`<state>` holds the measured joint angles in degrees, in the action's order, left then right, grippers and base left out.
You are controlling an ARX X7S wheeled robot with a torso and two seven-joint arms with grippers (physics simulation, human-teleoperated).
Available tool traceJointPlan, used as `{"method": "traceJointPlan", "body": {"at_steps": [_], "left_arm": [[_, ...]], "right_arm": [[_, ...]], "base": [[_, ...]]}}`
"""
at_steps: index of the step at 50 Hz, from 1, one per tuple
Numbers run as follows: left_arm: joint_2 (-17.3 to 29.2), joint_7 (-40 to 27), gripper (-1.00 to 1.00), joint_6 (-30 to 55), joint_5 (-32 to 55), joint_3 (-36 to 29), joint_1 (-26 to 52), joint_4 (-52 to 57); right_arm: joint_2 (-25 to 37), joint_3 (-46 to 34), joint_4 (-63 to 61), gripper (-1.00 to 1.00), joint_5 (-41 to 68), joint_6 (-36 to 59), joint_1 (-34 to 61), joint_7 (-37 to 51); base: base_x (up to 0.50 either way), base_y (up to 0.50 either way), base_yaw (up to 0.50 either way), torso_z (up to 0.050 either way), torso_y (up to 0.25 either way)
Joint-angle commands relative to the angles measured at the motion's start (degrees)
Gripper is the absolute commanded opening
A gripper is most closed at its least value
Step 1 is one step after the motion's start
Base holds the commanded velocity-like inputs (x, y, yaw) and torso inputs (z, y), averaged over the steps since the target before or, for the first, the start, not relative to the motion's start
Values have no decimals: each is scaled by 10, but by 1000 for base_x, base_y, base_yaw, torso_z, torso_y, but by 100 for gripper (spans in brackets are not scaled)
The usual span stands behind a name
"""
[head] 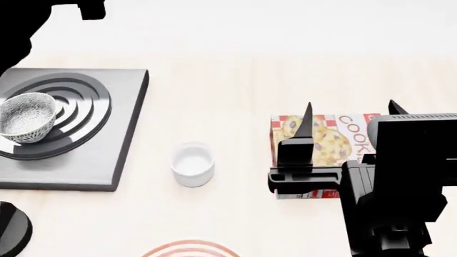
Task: Pick the akita bowl on the stove and place it on the plate.
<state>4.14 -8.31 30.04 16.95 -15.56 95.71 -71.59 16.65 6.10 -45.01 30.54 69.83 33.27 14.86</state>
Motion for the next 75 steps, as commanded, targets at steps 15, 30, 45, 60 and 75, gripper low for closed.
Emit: {"method": "traceJointPlan", "body": {"at_steps": [15, 30, 45, 60, 75], "left_arm": [[-7, 3, 100, 5, -11, 6, -15, 16], [-7, -1, 100, -2, -10, 4, -7, -7], [-10, -14, 100, 44, -22, -13, -8, 0], [-16, -38, 100, 94, -51, -52, -15, 4], [-6, -68, 100, 152, -87, -105, -56, 66]], "right_arm": [[-6, 10, 4, 100, -4, -9, -4, -6], [-5, 9, 4, 100, 2, -6, -1, -1], [-2, 8, 6, 100, 6, -7, 0, 3], [1, 6, 8, 100, 9, -14, -4, 6], [4, 6, 7, 100, 15, -12, -1, 11]], "base": [[0, 0, 0, 0, -93], [0, 0, 0, 0, -95], [0, 0, 0, 0, 0], [0, 0, 0, 0, 0], [0, 0, 0, 0, 0]]}}
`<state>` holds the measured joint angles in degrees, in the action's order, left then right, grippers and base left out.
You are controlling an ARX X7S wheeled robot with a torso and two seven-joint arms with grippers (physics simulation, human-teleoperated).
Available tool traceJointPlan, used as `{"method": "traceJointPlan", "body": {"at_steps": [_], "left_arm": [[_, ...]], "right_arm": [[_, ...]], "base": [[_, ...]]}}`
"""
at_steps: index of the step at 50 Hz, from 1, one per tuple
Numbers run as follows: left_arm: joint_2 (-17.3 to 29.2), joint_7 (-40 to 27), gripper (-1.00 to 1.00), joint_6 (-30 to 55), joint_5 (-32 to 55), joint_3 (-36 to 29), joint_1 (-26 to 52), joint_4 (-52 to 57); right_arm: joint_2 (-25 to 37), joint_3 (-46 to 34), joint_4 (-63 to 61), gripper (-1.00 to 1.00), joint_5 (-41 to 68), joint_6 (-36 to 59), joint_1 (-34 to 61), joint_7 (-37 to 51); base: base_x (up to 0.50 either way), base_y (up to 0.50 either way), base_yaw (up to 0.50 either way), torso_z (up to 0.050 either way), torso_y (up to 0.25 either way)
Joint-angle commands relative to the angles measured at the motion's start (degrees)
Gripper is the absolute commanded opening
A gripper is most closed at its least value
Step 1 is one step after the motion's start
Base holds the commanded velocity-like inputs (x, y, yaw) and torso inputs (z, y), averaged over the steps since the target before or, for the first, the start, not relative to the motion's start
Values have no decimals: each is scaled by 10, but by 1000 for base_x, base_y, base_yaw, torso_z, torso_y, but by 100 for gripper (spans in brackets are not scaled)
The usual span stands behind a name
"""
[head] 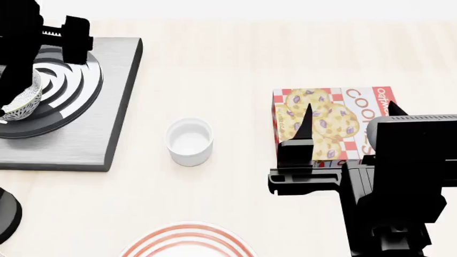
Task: Pick the akita bowl on the stove and place it on the plate.
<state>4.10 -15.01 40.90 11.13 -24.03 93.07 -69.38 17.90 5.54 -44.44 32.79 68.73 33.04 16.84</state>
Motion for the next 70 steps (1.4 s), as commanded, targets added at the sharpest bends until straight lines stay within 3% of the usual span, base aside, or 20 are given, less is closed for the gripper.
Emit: {"method": "traceJointPlan", "body": {"at_steps": [1, 21, 70], "left_arm": [[-5, -2, 100, 45, -28, -21, -31, 47], [3, -2, 100, 66, -50, -64, -61, 74], [9, 4, 100, 73, -38, -78, -88, 72]], "right_arm": [[-9, 12, 1, 100, -7, -1, 1, -8], [-7, 12, 0, 100, 1, 3, 3, -1], [2, 8, 5, 100, 16, -8, 1, 12]], "base": [[0, 0, 0, 0, 0], [0, 0, 0, 0, 0], [0, 0, 0, 0, 0]]}}
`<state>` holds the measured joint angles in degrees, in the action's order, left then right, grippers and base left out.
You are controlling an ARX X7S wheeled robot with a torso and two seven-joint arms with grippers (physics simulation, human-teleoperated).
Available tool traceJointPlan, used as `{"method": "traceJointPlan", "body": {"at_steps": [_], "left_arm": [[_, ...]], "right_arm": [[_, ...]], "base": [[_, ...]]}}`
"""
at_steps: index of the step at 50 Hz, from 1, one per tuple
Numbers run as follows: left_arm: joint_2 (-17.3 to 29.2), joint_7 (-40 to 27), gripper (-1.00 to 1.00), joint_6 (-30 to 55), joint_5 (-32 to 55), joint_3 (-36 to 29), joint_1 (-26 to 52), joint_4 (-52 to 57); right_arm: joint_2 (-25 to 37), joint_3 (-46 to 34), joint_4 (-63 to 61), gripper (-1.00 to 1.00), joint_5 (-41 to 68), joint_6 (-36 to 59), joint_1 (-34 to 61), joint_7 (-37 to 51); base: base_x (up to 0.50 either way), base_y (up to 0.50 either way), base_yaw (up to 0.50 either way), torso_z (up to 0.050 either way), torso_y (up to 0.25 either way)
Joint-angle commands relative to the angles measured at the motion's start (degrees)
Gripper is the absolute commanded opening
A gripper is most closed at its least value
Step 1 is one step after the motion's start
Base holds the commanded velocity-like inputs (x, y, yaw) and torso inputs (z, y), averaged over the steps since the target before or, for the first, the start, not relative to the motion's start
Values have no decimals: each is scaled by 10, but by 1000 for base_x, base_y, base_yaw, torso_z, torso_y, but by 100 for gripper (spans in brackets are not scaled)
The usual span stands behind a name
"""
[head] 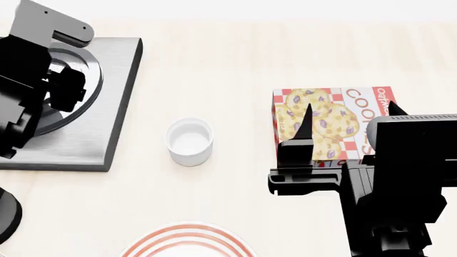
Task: Pick the akita bowl on the stove and place it on the plate.
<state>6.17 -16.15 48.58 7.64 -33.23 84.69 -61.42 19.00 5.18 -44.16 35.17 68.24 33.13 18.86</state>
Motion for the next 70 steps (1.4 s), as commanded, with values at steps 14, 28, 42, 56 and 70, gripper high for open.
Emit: {"method": "traceJointPlan", "body": {"at_steps": [14, 28, 42, 56, 70], "left_arm": [[-12, 12, 100, -7, 1, 14, -5, -23], [-5, 16, 100, 5, 4, 10, -17, -10], [-7, 22, 100, -11, 8, 9, -9, -47], [-7, 31, 100, -20, 15, 12, -2, -80], [-4, 42, 100, -22, 16, 4, -12, -76]], "right_arm": [[-7, 10, 3, 100, -3, -5, -1, -5], [-4, 9, 4, 100, 1, -8, -1, -1], [-2, 8, 5, 100, 6, -10, -1, 3], [1, 6, 6, 100, 11, -12, -1, 8], [3, 5, 7, 100, 15, -14, -1, 11]], "base": [[0, 0, 0, 0, 0], [0, 0, 0, 0, 0], [0, 0, 0, 0, 0], [0, 0, 0, 0, 0], [0, 0, 0, 0, 0]]}}
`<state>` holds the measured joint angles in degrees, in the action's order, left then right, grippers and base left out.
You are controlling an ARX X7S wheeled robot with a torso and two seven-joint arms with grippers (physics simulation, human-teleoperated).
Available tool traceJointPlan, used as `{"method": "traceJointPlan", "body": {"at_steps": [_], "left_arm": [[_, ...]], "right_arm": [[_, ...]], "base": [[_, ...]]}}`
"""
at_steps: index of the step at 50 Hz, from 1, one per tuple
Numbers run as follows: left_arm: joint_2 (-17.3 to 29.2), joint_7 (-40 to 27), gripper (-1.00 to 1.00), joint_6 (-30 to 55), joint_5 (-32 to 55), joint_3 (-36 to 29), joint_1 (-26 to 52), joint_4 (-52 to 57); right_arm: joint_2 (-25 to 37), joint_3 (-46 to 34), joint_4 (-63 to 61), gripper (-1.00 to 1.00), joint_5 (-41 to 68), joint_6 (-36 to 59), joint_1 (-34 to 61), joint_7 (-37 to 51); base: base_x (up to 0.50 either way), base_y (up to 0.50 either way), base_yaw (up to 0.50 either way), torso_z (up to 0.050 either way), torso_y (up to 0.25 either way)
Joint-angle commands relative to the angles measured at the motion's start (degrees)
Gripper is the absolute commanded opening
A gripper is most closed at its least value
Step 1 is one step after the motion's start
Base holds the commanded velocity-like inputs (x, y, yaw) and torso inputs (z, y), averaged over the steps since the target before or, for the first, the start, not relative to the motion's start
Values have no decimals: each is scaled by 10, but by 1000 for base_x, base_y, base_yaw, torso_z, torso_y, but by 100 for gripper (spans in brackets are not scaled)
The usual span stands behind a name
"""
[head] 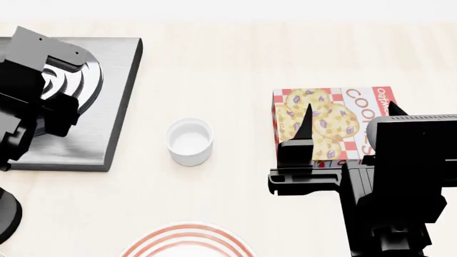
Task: Pick the akita bowl on the stove and place it on the plate.
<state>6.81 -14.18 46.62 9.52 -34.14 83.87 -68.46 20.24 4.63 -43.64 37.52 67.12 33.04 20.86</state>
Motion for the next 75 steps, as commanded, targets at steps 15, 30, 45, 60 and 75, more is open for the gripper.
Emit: {"method": "traceJointPlan", "body": {"at_steps": [15, 30, 45, 60, 75], "left_arm": [[-8, 25, 100, -7, -3, 8, -5, -11], [-10, 26, -100, -15, 2, 11, -5, -17], [-2, 28, -100, 8, 8, 12, -17, 27], [75, 65, -100, -25, 23, -9, -12, 334], [309, 238, -100, -179, -91, -242, -72, 774]], "right_arm": [[-7, 10, 3, 100, -4, -5, 0, -5], [-6, 10, 3, 100, 3, -2, 3, 0], [-3, 8, 5, 100, 5, -8, 0, 3], [0, 6, 7, 100, 7, -13, -1, 6], [3, 5, 8, 100, 13, -13, -1, 10]], "base": [[0, 0, 0, 0, 0], [0, 0, 0, 0, 0], [0, 0, 0, 0, 0], [0, 0, 0, 0, 0], [0, 0, 0, 0, 0]]}}
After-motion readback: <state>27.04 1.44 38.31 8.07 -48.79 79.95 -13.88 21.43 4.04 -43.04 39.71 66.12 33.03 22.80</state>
